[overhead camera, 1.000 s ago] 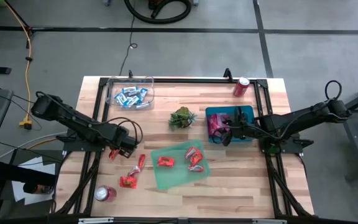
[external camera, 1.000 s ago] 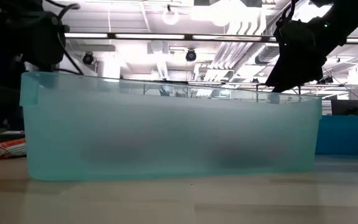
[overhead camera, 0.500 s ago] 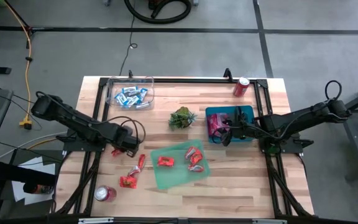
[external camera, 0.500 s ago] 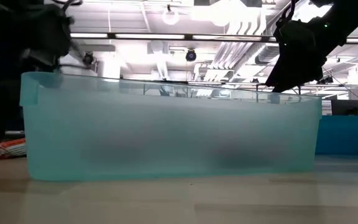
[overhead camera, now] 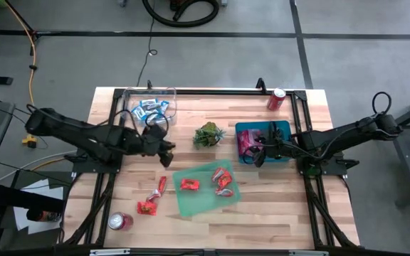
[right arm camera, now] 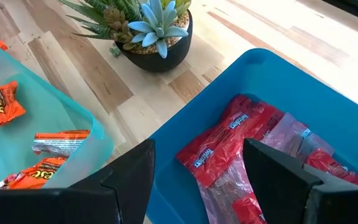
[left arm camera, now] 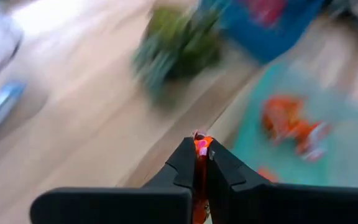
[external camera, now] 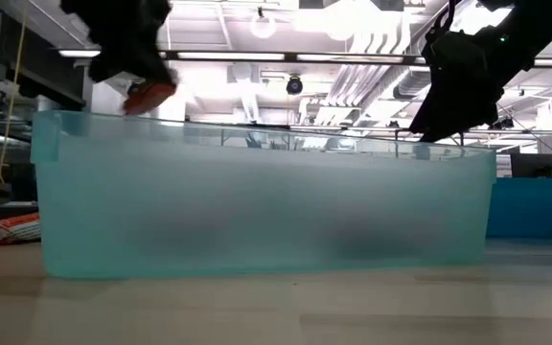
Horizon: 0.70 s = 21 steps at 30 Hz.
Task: Sort candy
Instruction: Put the orange candy into the green transparent bin
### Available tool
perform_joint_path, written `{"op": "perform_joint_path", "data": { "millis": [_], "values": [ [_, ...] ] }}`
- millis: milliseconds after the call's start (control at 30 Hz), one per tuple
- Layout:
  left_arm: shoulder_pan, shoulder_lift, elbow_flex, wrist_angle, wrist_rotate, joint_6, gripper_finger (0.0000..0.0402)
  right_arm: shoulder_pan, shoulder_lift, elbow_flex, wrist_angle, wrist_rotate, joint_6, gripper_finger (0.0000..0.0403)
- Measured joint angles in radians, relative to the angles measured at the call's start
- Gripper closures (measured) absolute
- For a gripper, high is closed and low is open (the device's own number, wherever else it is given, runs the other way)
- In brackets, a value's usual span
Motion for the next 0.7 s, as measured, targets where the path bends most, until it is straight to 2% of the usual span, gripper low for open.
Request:
{"op": "perform_joint_path", "data": {
  "millis": [200, 367, 500, 700],
  "values": [
    [0.033, -0.004, -0.001, 0.177, 0.028, 0.092, 0.0401, 0.0, 0.0, 0.0, 0.0, -0.014, 0.0, 0.0165],
    [0.038, 0.1, 0.028, 0.319, 0.274, 0.21, 0.0401, 0.0, 0.0, 0.0, 0.0, -0.014, 0.0, 0.0165],
    [0.023, 0.247, 0.157, 0.295, 0.397, 0.318, 0.0401, 0.0, 0.0, 0.0, -0.001, -0.026, -0.005, 0.0165],
    [0.018, 0.471, 0.407, 0.141, 0.516, 0.475, 0.0401, 0.0, 0.0, 0.0, -0.011, -0.077, -0.025, 0.0165]
  ]
}}
